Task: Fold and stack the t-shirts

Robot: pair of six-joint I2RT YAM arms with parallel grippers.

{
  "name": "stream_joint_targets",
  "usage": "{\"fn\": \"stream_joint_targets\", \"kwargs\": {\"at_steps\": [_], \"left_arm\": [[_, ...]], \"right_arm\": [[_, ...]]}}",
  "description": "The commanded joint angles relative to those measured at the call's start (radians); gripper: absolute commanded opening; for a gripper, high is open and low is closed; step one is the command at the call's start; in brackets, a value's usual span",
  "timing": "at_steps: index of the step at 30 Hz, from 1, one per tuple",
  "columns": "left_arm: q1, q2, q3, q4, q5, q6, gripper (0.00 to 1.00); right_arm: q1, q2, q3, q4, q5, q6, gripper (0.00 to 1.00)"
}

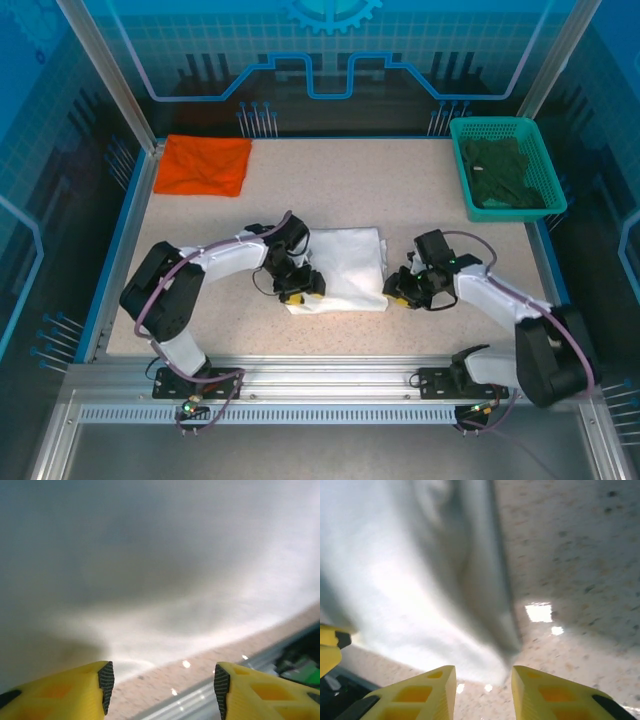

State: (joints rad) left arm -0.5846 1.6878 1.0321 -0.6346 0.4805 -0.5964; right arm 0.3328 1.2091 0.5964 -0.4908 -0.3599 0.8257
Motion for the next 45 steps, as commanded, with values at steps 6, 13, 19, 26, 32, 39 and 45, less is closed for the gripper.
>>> {"fn": "stream_joint_targets", "kwargs": {"at_steps": [6,13,19,26,32,39,45], "left_arm": [[-0.101,0.127,0.146,0.258,0.300,-0.201,0.41],[-0.162,0.319,0.222,0.143,0.150,-0.121,0.35],[-0.161,0.263,0.092,0.105,-0.007,-0.073,0.40],[-0.161,0.087,0.050,0.046,0.004,-0.030,0.63],[-0.088,-0.077,0.007,-0.025,0.025,-0.031,0.67],[0.072,-0.090,-0.096,-0.014,0.051,0.039,0.54],[0.133,-0.064,-0.199,-0.015,-0.018,0.079,0.51]], "right_arm": [[0.161,-0.018,-0.041,0.084,0.005,0.155,0.22],[0.112,0.123,-0.065,0.046,0.059,0.153,0.18],[0.067,0.147,-0.073,0.012,0.071,0.122,0.20],[0.060,-0.006,-0.037,-0.046,0.033,0.103,0.21],[0.152,-0.107,0.017,0.003,0.026,0.151,0.21],[0.335,0.214,0.184,0.031,0.053,0.161,0.25],[0.344,0.351,0.156,0.065,0.062,0.199,0.25]]}}
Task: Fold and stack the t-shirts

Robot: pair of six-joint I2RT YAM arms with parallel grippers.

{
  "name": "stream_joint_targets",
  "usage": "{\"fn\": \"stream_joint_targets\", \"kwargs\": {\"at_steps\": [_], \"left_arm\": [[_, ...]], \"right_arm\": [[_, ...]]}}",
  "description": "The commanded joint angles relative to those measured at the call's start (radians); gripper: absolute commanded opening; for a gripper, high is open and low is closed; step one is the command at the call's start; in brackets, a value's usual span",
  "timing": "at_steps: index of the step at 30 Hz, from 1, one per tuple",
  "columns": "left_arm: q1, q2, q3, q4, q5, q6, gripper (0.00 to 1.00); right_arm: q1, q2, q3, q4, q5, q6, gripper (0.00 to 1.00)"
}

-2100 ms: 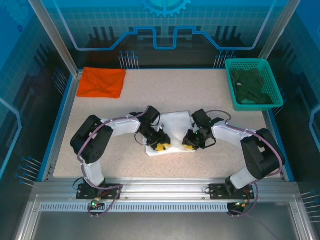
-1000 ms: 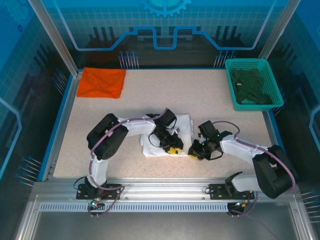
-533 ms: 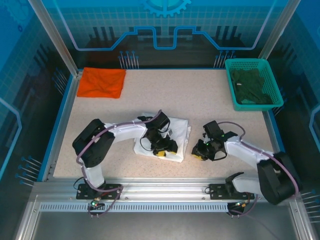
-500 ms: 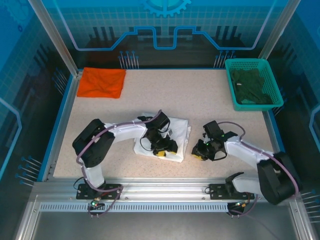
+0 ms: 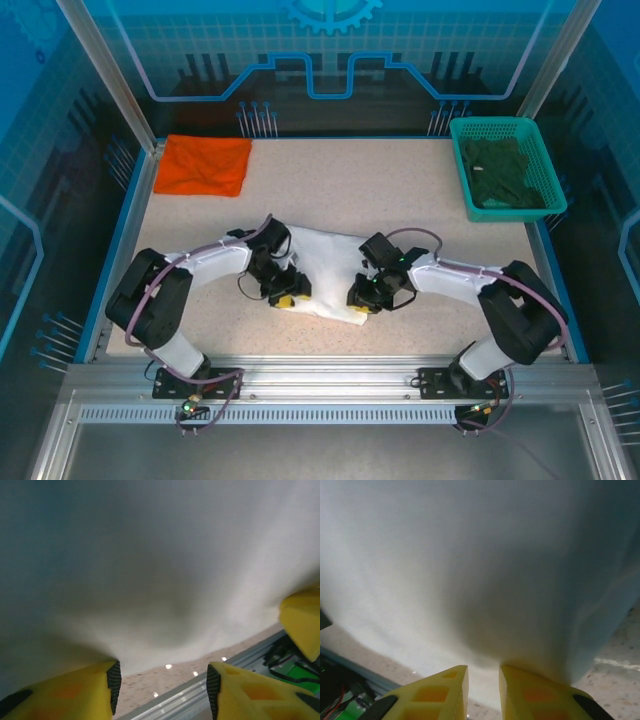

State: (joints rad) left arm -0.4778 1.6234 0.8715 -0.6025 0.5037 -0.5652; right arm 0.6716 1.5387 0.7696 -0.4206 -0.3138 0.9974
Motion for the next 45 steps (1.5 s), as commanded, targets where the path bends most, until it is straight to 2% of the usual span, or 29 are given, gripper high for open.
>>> {"fn": "stream_joint_targets", "kwargs": {"at_steps": [1,5,7,12,15,17,19,23,27,30,34,39,45], "left_arm": [[0.036,-0.017,-0.057,-0.056,-0.070,0.050,0.51],[0.068,-0.087,-0.097,-0.112,-0.214,0.064,0.59],[0.075,-0.106,-0.083,-0.129,-0.252,0.060,0.60],[0.078,-0.141,0.043,-0.182,-0.215,0.058,0.66],[0.077,-0.168,0.162,-0.197,-0.190,0.056,0.68],[0.078,-0.152,0.234,-0.174,-0.149,0.047,0.66],[0.077,-0.101,0.293,-0.142,-0.107,0.035,0.60],[0.078,0.038,0.382,-0.107,-0.093,0.044,0.47],[0.082,0.197,0.453,-0.100,-0.144,0.109,0.46],[0.105,0.312,0.468,-0.102,-0.166,0.125,0.44],[0.119,0.365,0.445,-0.084,-0.156,0.119,0.46],[0.119,0.366,0.455,-0.088,-0.144,0.129,0.52],[0.117,0.285,0.530,-0.147,-0.097,0.130,0.61]], "right_arm": [[0.005,0.028,-0.033,-0.006,0.017,0.027,0.25],[-0.018,0.016,-0.094,-0.018,0.040,0.015,0.25],[-0.050,-0.007,-0.123,-0.015,0.029,0.014,0.26],[-0.105,-0.192,-0.125,-0.053,-0.019,0.017,0.28],[-0.191,-0.301,-0.111,-0.049,-0.072,0.048,0.28],[-0.245,-0.320,-0.076,-0.065,-0.064,0.043,0.27],[-0.280,-0.279,-0.022,-0.086,-0.042,0.011,0.24],[-0.289,-0.072,0.146,-0.123,-0.077,-0.055,0.17],[-0.264,0.110,0.281,-0.170,-0.076,-0.111,0.15],[-0.279,0.183,0.278,-0.214,-0.042,-0.144,0.14],[-0.327,0.174,0.160,-0.148,-0.061,-0.147,0.14],[-0.341,0.157,0.175,-0.181,-0.058,-0.204,0.17],[-0.295,-0.067,0.137,-0.118,-0.033,-0.148,0.18]]}}
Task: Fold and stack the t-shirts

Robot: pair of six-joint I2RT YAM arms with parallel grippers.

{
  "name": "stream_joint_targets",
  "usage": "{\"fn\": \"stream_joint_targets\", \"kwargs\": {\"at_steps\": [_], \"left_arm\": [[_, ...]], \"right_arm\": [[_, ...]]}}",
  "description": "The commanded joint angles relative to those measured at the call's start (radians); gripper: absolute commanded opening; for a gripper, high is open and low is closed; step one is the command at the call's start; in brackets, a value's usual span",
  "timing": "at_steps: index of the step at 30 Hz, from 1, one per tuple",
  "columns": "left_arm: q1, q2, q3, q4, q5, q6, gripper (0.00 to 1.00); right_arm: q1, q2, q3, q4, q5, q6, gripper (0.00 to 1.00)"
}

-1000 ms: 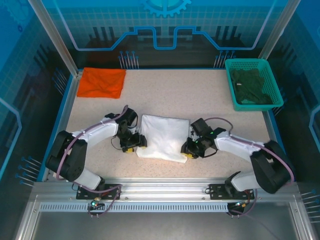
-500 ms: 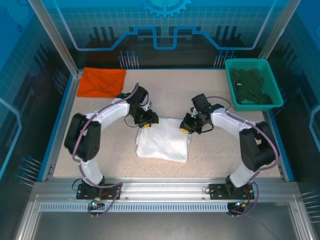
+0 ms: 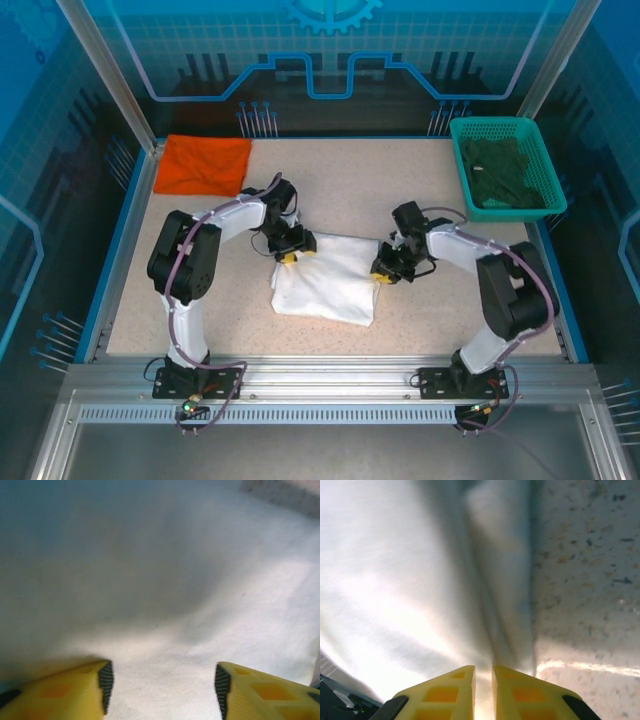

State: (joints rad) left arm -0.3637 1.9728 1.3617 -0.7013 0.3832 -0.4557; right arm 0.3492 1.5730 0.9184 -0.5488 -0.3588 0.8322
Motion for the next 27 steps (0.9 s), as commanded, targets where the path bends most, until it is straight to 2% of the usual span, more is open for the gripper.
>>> {"fn": "stream_joint_targets", "kwargs": {"at_steps": [1,4,7,10,14,16,19,22,24,27], "left_arm": [[0.003,-0.087,0.041,-0.048,0.038,0.012,0.63],[-0.013,-0.151,0.011,-0.032,0.097,-0.013,0.63],[-0.047,-0.192,-0.064,0.003,0.122,-0.019,0.59],[-0.056,-0.197,-0.165,0.034,0.095,-0.039,0.57],[-0.052,-0.180,-0.280,0.068,-0.010,-0.046,0.57],[-0.046,-0.162,-0.306,0.081,-0.016,-0.049,0.57],[-0.045,-0.159,-0.302,0.085,-0.002,-0.060,0.58],[-0.046,-0.188,-0.255,0.065,0.028,-0.066,0.61],[-0.045,-0.222,-0.197,0.017,0.034,-0.059,0.65],[-0.019,-0.276,-0.113,-0.048,0.036,-0.044,0.77]], "right_arm": [[0.049,-0.118,-0.019,0.017,0.011,0.036,0.18],[0.106,-0.090,-0.033,0.039,-0.009,0.069,0.17],[0.120,-0.013,-0.033,0.033,0.010,0.073,0.15],[0.100,0.055,-0.075,0.055,0.020,0.062,0.14],[0.066,0.114,-0.103,0.070,0.003,0.045,0.14],[0.066,0.121,-0.105,0.066,-0.003,0.031,0.14],[0.070,0.058,-0.111,0.068,-0.009,0.026,0.16],[0.069,-0.085,-0.132,0.070,0.010,0.027,0.19],[0.067,-0.177,-0.150,0.060,0.023,0.024,0.23],[0.046,-0.293,-0.185,0.063,0.019,0.024,0.32]]}}
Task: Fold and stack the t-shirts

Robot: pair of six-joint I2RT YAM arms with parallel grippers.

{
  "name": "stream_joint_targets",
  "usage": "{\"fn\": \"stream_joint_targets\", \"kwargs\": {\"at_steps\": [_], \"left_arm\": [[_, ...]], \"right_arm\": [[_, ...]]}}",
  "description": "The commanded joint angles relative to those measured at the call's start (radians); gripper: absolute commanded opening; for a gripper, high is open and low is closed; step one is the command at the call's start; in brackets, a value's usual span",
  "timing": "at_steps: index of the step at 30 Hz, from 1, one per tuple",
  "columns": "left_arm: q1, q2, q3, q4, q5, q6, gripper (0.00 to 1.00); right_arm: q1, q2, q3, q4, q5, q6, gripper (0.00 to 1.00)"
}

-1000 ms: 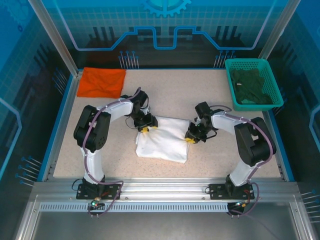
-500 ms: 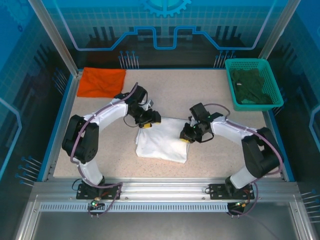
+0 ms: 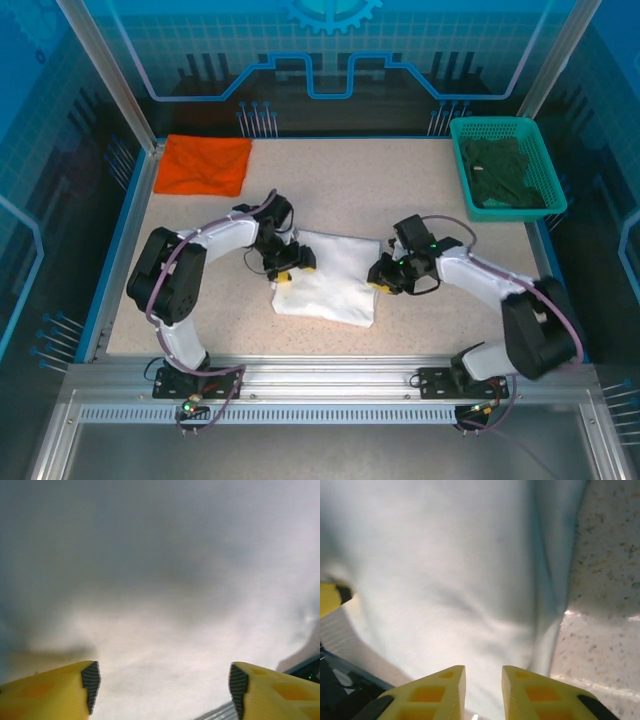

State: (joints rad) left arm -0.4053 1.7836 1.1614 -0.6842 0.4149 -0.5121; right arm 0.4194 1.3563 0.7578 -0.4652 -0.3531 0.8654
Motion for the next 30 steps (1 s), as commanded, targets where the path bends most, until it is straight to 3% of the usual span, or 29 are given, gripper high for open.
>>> {"fn": "stream_joint_targets", "kwargs": {"at_steps": [1,6,9,11,14,17,21,25,30], "left_arm": [[0.040,-0.099,0.107,-0.079,0.013,0.020,0.81],[0.128,-0.100,0.133,-0.143,0.011,0.129,0.89],[0.185,-0.063,0.100,-0.132,0.035,0.196,0.94],[0.210,-0.012,0.098,-0.121,0.087,0.227,0.99],[0.211,0.044,0.093,-0.066,0.144,0.238,0.98],[0.205,0.094,0.102,-0.017,0.173,0.243,0.98],[0.201,0.165,0.121,-0.014,0.176,0.248,0.93],[0.153,0.196,0.127,-0.012,0.092,0.261,0.91],[0.089,0.176,0.073,0.024,0.074,0.251,0.90]], "right_arm": [[-0.033,-0.108,-0.035,-0.017,0.012,-0.015,0.36],[-0.056,-0.206,-0.062,-0.006,-0.001,-0.066,0.64],[-0.052,-0.244,-0.069,-0.005,-0.004,-0.102,0.72],[-0.043,-0.264,-0.079,0.019,-0.013,-0.118,0.74],[-0.022,-0.250,-0.071,0.017,0.000,-0.115,0.74],[-0.009,-0.190,-0.046,-0.053,0.088,-0.113,0.74],[-0.024,-0.146,-0.055,-0.094,0.149,-0.081,0.76],[-0.029,-0.167,-0.072,-0.071,0.210,-0.051,0.78],[-0.038,-0.110,-0.075,-0.034,0.184,-0.036,0.79]]}}
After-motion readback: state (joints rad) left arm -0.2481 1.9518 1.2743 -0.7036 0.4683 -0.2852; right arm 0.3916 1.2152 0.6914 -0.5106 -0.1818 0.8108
